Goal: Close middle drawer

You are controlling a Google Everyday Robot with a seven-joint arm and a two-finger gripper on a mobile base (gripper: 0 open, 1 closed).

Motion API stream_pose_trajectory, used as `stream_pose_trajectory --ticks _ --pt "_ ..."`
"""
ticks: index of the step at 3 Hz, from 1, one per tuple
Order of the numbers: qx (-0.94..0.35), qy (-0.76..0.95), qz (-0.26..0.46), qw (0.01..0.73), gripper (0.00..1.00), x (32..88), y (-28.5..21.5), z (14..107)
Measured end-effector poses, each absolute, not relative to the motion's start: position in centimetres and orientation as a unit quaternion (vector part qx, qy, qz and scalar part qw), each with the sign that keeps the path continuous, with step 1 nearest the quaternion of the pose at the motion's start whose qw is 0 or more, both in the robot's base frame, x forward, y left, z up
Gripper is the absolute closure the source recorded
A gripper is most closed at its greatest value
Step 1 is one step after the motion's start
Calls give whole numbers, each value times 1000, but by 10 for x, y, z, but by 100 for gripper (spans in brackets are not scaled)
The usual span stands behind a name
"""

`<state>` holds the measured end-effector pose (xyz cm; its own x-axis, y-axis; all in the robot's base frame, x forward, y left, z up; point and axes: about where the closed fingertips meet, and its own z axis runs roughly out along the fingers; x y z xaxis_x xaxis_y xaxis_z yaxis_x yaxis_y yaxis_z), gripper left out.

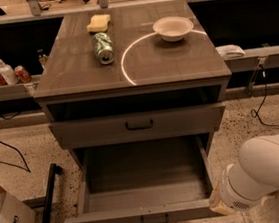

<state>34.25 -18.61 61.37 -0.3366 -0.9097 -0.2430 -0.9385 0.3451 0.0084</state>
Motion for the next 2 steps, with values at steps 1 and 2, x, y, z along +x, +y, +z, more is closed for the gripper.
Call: stream_pose_trajectory --ticks 1,2 --pt "-571 810 81 105 100 347 -173 597" --pt "-574 803 105 116 100 354 -157 566"
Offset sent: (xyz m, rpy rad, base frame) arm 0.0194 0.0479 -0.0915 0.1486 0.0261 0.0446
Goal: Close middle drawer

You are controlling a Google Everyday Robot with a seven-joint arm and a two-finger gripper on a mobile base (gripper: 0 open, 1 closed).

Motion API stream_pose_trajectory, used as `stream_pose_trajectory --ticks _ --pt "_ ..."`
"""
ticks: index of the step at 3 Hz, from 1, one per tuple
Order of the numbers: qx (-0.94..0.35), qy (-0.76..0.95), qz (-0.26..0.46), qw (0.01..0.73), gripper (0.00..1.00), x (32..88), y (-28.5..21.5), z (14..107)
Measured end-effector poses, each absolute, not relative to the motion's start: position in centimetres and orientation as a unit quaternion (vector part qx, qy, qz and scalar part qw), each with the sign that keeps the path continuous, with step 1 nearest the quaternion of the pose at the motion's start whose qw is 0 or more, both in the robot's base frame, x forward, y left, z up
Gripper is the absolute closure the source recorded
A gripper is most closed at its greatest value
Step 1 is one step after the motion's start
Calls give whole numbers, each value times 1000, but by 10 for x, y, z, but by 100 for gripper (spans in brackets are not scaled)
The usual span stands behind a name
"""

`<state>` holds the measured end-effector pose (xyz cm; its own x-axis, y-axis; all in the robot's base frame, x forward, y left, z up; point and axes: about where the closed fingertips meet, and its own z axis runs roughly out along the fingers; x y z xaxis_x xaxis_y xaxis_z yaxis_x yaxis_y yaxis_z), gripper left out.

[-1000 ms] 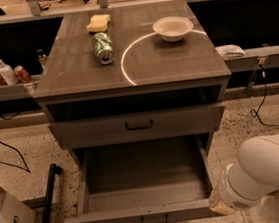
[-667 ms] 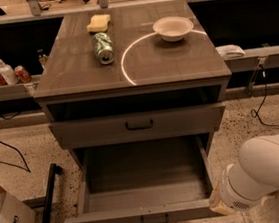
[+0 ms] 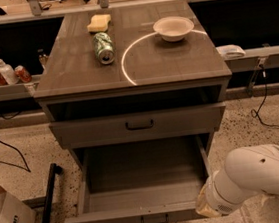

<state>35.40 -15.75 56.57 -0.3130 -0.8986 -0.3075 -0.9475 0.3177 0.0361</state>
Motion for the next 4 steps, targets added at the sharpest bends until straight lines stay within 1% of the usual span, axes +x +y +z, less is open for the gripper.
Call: stream_pose_trajectory --ticks 2,3,4 --pt "-553 804 174 130 100 362 -140 489" --pt "-531 813 204 127 100 361 -140 451" --pt "-516 815 235 119 100 375 -142 405"
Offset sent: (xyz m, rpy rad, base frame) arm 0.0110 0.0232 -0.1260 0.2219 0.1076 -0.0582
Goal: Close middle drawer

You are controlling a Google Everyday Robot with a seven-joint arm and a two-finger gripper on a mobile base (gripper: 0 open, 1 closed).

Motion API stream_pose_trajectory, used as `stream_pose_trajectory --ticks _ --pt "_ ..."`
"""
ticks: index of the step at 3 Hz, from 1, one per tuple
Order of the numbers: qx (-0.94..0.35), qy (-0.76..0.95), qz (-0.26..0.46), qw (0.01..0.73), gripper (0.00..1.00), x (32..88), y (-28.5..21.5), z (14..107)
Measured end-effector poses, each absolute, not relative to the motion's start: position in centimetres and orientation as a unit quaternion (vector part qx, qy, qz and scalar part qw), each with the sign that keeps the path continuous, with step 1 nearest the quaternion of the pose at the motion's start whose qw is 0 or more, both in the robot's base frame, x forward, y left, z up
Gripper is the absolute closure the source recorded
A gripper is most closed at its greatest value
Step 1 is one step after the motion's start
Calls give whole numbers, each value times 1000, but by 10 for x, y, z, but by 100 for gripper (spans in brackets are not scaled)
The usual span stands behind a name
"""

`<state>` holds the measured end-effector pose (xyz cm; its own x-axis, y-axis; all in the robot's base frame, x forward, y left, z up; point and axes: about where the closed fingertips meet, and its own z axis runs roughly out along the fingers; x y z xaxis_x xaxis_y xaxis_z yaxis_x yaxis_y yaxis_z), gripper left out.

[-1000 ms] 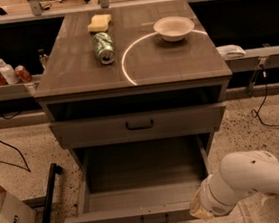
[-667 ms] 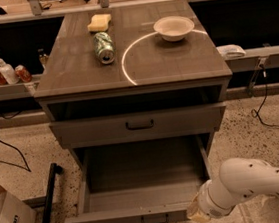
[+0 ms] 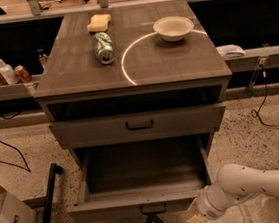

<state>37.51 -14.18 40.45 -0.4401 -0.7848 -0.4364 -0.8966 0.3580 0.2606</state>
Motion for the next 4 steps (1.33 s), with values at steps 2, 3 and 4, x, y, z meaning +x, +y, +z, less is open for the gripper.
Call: stream_pose_trajectory --ticks 2,3,4 --pt "-522 812 206 159 100 404 -137 403" --pt "-529 807 192 178 100 420 -134 402" --pt "-544 791 160 229 100 474 -133 413"
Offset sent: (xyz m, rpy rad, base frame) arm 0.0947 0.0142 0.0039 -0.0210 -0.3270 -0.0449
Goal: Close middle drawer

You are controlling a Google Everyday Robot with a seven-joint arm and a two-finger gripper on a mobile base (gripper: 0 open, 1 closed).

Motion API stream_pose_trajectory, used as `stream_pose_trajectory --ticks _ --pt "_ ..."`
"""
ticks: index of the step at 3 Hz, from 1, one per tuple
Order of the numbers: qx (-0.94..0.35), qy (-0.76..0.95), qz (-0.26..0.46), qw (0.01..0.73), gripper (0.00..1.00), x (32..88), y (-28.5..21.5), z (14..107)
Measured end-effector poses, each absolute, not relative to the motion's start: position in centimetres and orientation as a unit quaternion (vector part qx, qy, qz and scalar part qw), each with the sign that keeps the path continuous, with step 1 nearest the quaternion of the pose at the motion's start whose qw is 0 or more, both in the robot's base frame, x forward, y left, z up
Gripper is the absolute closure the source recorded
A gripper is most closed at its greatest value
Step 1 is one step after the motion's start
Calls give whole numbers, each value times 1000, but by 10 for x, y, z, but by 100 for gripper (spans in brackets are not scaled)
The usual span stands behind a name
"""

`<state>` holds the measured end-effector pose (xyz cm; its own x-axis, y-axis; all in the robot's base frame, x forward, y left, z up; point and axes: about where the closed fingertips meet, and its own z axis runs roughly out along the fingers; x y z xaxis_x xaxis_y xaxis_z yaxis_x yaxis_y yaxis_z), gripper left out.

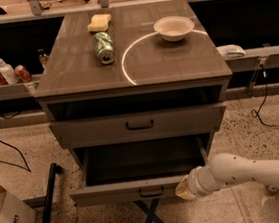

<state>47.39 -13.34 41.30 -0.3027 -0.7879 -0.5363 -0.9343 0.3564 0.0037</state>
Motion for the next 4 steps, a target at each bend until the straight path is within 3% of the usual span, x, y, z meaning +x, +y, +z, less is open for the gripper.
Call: stream_pose_trajectory --ticks 4 --pt "-535 782 109 301 100 526 -125 401"
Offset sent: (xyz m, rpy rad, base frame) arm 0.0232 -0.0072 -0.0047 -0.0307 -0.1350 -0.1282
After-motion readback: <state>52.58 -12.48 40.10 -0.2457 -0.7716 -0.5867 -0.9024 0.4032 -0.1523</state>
